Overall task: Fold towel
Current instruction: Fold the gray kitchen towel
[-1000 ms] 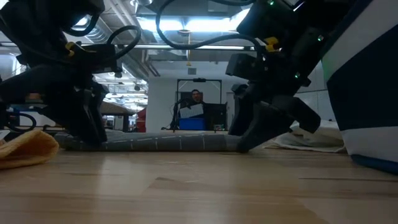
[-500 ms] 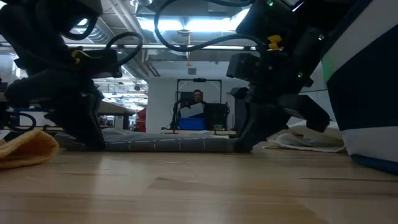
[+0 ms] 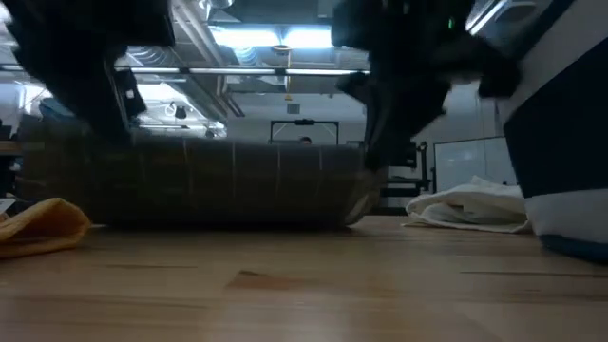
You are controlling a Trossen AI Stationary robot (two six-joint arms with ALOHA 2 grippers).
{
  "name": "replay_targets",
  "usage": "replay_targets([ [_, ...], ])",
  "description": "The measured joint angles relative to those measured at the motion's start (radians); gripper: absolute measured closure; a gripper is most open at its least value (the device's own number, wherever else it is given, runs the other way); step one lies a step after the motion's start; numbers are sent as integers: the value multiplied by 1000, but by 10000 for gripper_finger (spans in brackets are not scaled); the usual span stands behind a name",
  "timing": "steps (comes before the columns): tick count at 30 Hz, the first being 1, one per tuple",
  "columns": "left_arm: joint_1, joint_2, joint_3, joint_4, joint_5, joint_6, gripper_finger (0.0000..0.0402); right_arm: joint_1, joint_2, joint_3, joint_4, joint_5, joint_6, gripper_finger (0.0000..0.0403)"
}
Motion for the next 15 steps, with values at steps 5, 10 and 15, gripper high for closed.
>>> replay_targets([
  [5, 5, -34, 89, -195, -52, 9, 400, 3, -1, 103, -103, 90, -6, 396],
  [10, 38, -43, 135, -390, -188, 23, 400, -45, -2, 137, -75, 236, -65, 395],
  [15, 90, -44, 137, -444, -256, -25, 400, -119, -2, 136, -81, 261, -44, 394],
])
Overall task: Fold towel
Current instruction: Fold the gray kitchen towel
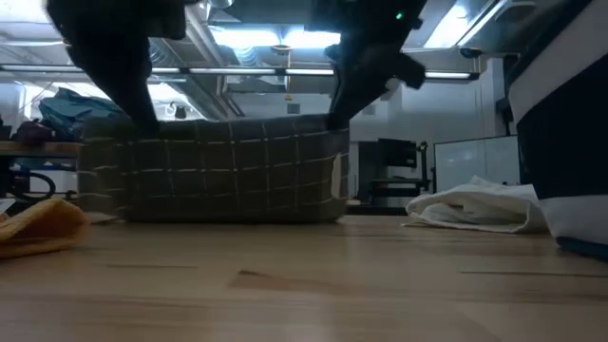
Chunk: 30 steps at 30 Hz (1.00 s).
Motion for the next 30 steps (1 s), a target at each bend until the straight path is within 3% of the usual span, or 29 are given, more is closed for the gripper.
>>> replay_targets([
  [5, 23, 0, 0, 5, 17, -10, 400, -24, 0, 0, -2, -95, 38, 398],
  [11, -14, 0, 0, 94, 193, 8, 400, 18, 0, 0, -61, -319, 112, 400],
  [16, -82, 0, 1, 257, 284, 5, 401, 111, 0, 0, -103, -399, 149, 401],
  [21, -123, 1, 55, 306, 282, 1, 401, 194, -17, 7, -122, -363, 145, 401],
  [27, -105, 0, 111, 115, 170, -2, 401, 183, -19, 117, -234, -116, 99, 401],
  [30, -80, 3, 111, 21, 159, -37, 401, 135, -19, 137, -204, -97, 57, 401],
])
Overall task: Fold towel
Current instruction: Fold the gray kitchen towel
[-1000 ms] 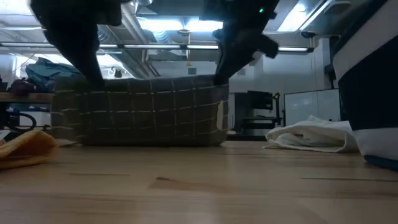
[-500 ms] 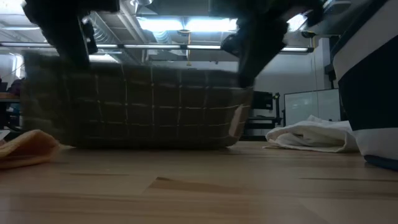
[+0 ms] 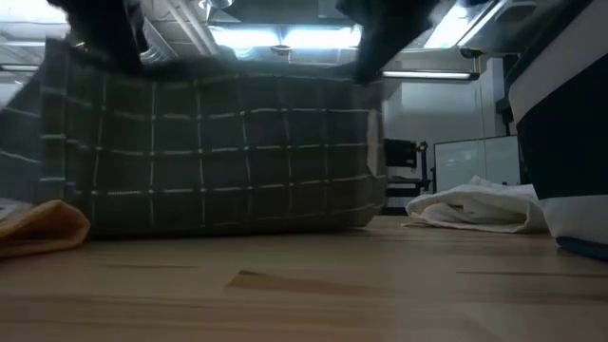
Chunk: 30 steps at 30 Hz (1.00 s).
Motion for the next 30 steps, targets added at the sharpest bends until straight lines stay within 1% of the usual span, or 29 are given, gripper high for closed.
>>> replay_targets([
  [4, 33, 8, -1, -116, -51, -36, 401, -82, 11, -6, 57, -6, -54, 402],
  [8, 70, 11, -2, -179, -110, -34, 401, -166, 54, -6, 95, -36, -73, 400],
  [11, 100, 20, -20, -179, -117, -25, 401, -212, 89, -6, 105, -66, -72, 390],
  [14, 117, 27, -57, -169, -121, -21, 400, -239, 120, -7, 103, -71, -72, 373],
  [16, 125, 29, -80, -170, -120, -18, 393, -251, 135, -7, 98, -71, -72, 359],
  [20, 143, 29, -122, -176, -136, -14, 351, -257, 159, -7, 97, -37, -83, 323],
  [26, 180, 29, -147, -177, -150, -14, 273, -257, 162, -8, 106, 92, -88, 266],
  [30, 219, 29, -148, -182, -176, -37, 243, -257, 162, -8, 105, 138, -87, 242],
])
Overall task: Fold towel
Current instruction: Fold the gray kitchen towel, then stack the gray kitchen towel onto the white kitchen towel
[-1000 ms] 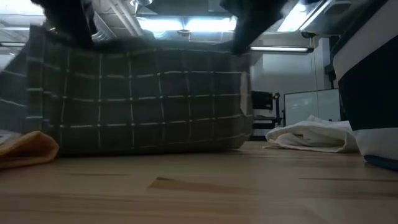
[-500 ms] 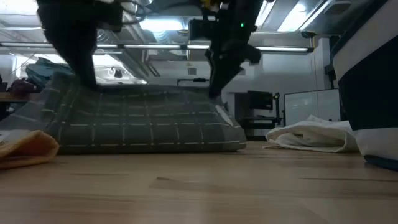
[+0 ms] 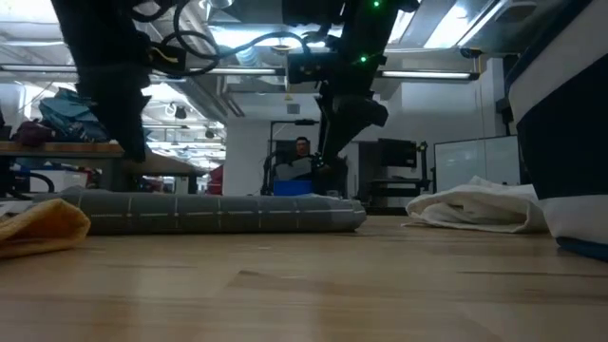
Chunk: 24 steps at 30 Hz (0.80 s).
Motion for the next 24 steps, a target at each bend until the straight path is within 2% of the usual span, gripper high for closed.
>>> replay_targets([
  [4, 46, 0, 0, 0, -23, -25, 238, 0, 0, 0, -15, -7, 37, 237],
  [9, 84, -4, 0, -1, -17, 95, 238, 1, -2, 4, -143, -12, 133, 246],
  [11, 92, -8, 0, -1, 0, 168, 238, 1, -2, 26, -235, -61, 176, 251],
  [13, 101, -12, 0, -3, 28, 246, 238, 1, -3, 53, -307, -155, 200, 254],
  [16, 113, -20, 1, 0, 54, 317, 238, 2, -3, 97, -361, -268, 219, 256],
  [20, 125, -50, 1, 2, 55, 367, 238, 1, -11, 129, -364, -304, 217, 256],
  [24, 126, -128, 1, 1, 55, 340, 238, -9, -58, 128, -403, -319, 187, 256],
])
